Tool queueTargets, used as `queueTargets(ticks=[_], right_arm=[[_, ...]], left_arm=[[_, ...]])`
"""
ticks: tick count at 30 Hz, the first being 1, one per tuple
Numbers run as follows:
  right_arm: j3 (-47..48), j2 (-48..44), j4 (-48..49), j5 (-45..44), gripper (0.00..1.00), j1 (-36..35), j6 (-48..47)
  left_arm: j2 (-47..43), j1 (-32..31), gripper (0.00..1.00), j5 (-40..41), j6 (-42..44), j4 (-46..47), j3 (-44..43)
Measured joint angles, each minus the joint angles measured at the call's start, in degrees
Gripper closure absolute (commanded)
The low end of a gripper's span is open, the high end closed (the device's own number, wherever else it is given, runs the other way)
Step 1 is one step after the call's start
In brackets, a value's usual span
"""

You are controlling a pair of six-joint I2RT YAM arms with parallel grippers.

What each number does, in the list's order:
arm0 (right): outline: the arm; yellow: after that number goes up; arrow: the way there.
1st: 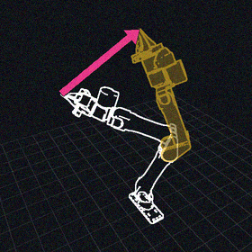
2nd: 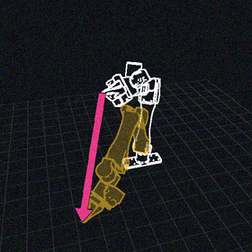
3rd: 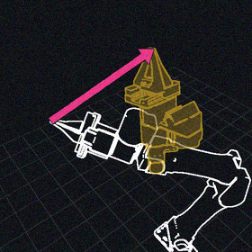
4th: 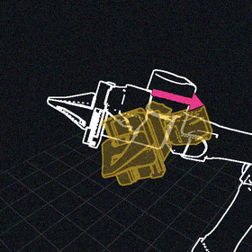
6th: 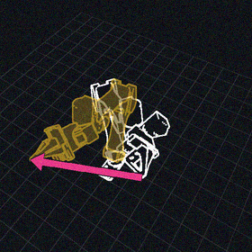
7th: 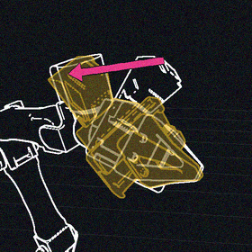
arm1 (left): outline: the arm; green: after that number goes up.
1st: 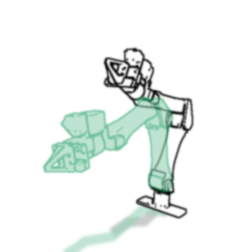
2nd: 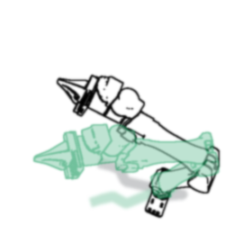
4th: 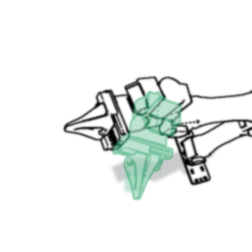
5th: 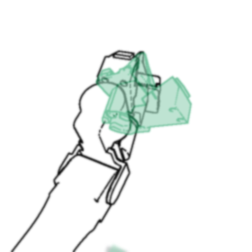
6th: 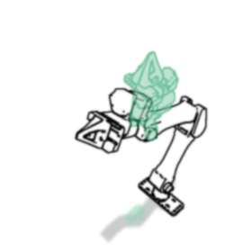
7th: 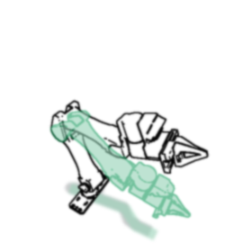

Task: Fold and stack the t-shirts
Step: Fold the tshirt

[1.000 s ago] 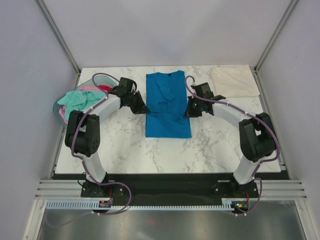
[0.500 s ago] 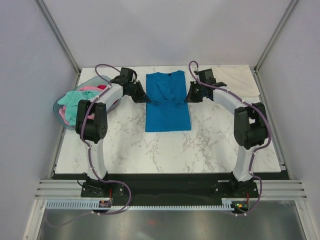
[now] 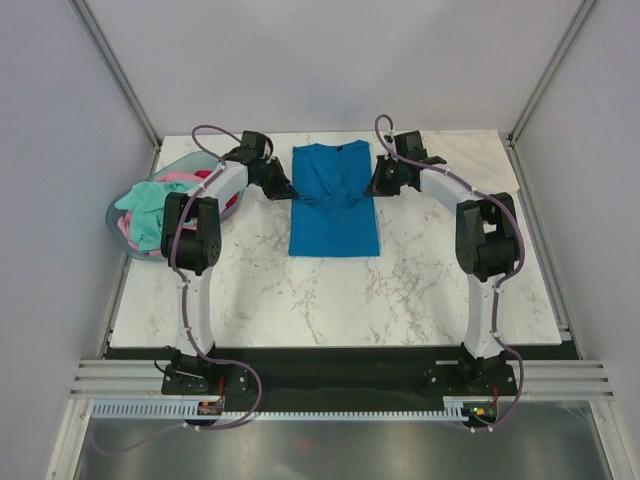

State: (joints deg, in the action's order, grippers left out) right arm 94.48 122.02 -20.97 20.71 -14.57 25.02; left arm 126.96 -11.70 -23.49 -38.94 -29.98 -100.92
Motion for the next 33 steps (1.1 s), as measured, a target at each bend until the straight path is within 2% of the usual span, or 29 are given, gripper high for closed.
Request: queueTargets(ticks=[2,5,7,8,9,10,11,14,22,28,33], right_arm=[[0.8,0.8,0.4,0.0,0.98,0.0,0.0],[1.9,2.0,0.6,0.0,0.88,0.3,0.1],[2.8,3.2,0.7,0.0,0.79,0.6,0.3],[3.2,3.7,0.8,0.0,0.73,0.9,0.4],[3.3,3.8,0.8,-0.1,0.61,1.1,0.5],[3.3,3.8,0.4,-0.3,0.58,1.4,0.7],[3.3,3.7,0.2,-0.6,0.56,1.7,0.7],[2.0,2.2,-0.8,-1.4,0.51,2.3,0.7],[-15.3,-11.7,-3.7,0.8,0.50,2.3,-1.3],[-22.2,-15.1,-3.8,2.9,0.50,0.9,-3.5],[-25.8,-15.2,-3.3,3.5,0.50,-0.9,-4.5]], left_arm=[[1.3,0.3,0.86,0.0,0.1,-0.1,-1.0],[3.0,0.7,0.71,0.9,0.3,-1.0,-2.7],[3.7,0.9,0.62,2.0,0.7,-1.9,-3.8],[3.7,0.9,0.61,2.8,1.0,-2.6,-4.2],[3.6,1.0,0.59,3.6,1.2,-3.2,-4.5],[3.3,1.0,0.52,4.3,1.6,-3.5,-4.6],[2.8,1.0,0.50,5.0,2.2,-4.1,-4.7],[0.2,0.8,0.48,6.8,3.6,-5.4,-3.5],[-17.2,-3.3,0.46,8.6,5.9,-6.7,14.8],[-18.8,-5.2,0.46,7.3,6.5,-5.2,24.3],[-18.8,-5.3,0.48,7.3,6.5,-4.8,27.7]])
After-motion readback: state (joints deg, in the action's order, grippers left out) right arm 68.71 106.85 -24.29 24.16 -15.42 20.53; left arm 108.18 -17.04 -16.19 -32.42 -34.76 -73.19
